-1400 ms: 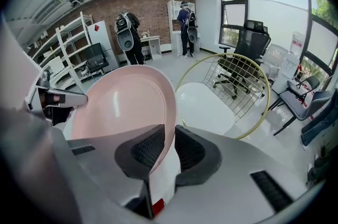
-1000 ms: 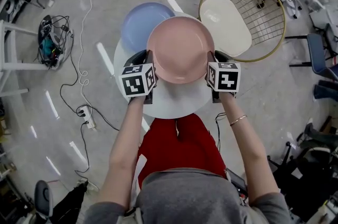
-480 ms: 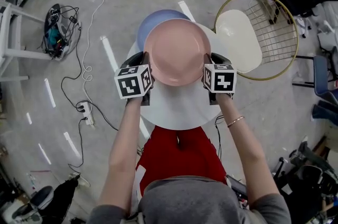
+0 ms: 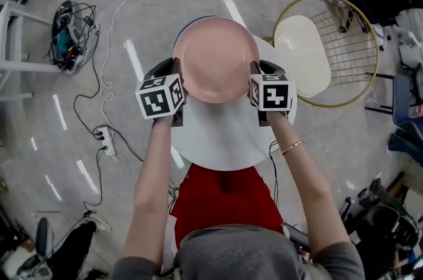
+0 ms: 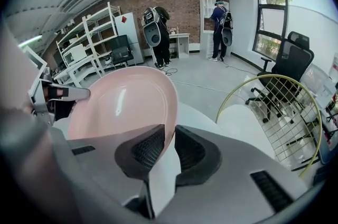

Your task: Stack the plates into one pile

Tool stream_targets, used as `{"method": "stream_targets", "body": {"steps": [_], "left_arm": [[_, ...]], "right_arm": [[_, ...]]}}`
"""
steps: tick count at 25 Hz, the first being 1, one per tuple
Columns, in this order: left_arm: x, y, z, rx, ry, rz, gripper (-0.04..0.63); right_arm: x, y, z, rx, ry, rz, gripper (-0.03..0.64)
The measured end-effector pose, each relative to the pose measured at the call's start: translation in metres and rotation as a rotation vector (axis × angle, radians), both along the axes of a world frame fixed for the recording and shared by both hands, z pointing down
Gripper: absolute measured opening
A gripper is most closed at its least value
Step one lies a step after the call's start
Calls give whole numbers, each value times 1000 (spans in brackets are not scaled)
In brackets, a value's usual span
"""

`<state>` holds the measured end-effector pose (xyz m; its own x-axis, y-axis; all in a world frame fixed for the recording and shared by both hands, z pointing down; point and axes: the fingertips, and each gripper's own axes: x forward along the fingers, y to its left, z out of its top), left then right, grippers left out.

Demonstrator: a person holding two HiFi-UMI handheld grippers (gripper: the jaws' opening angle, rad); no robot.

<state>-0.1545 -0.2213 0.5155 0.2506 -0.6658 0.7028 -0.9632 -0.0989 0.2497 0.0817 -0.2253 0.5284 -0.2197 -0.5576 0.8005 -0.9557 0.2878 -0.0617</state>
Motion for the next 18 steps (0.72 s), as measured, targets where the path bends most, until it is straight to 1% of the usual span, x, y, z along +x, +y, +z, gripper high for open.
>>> {"method": "stream_targets", "body": {"steps": [8, 11, 18], "left_arm": [[-10, -26, 10, -11, -18, 2, 40], [-12, -28, 21, -29, -42, 10, 40], [-14, -25, 39, -42, -53, 1, 43]], "right_arm": [[-10, -19, 15, -22, 5, -2, 77], [-12, -23, 21, -28, 5, -2, 77], [-14, -29, 26, -9, 32, -8, 77]]}}
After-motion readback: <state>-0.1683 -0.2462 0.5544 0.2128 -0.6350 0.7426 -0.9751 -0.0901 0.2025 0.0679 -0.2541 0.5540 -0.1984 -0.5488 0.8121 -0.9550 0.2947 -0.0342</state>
